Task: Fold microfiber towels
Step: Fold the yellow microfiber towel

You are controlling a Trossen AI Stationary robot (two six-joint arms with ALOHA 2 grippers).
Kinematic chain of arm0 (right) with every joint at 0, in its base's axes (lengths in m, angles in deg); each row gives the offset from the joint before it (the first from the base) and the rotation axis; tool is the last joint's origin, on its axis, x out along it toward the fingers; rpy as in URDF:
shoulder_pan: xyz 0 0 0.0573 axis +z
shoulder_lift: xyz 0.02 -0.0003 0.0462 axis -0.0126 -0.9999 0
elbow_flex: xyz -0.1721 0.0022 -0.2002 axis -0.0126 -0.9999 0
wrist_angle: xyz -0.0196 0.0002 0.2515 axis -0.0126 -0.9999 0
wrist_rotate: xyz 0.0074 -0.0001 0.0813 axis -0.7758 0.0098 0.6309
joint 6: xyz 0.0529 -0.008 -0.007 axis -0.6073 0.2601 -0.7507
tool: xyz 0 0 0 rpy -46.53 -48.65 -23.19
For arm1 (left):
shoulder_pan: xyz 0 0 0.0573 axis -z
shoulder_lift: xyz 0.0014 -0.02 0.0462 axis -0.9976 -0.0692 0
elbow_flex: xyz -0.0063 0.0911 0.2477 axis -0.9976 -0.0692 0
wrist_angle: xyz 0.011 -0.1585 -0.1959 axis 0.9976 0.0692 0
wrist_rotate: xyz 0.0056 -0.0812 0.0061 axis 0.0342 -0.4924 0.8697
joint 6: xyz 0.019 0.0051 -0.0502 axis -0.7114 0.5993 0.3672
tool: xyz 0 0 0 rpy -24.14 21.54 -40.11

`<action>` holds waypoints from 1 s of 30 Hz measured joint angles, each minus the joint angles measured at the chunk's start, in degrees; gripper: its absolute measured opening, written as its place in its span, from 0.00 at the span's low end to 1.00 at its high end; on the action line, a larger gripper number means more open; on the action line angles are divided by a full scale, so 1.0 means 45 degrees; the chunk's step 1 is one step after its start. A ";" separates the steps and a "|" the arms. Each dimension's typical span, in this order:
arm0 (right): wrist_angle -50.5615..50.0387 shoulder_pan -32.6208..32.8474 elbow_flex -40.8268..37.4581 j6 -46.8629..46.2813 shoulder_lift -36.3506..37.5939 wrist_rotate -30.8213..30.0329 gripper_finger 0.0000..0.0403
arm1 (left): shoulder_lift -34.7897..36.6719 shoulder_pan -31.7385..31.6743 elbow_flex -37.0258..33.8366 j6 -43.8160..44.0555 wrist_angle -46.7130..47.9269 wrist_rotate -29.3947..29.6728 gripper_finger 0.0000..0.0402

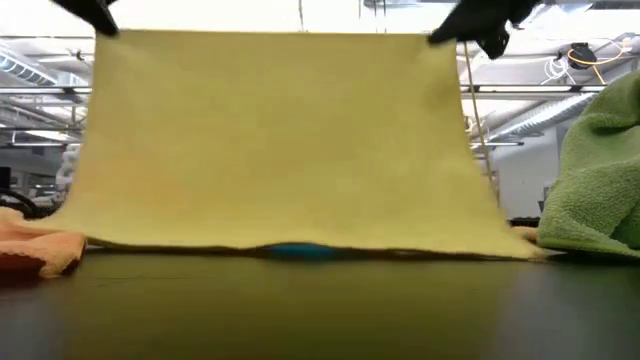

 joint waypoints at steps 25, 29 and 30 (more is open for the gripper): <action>0.1342 -0.4678 -0.2025 0.1547 -0.0297 0.0114 0.00 | 0.0049 -0.6006 -0.4445 -0.8075 -0.6578 0.0477 0.01; 0.1965 -0.5183 -0.2025 0.1987 -0.0287 0.0566 0.00 | 0.0049 -0.6878 -0.4445 -0.8228 -0.7034 0.0598 0.01; 0.1979 -0.5262 -0.2025 0.1971 -0.0287 0.0803 0.00 | 0.0049 -0.7011 -0.4445 -0.8201 -0.7026 0.0553 0.01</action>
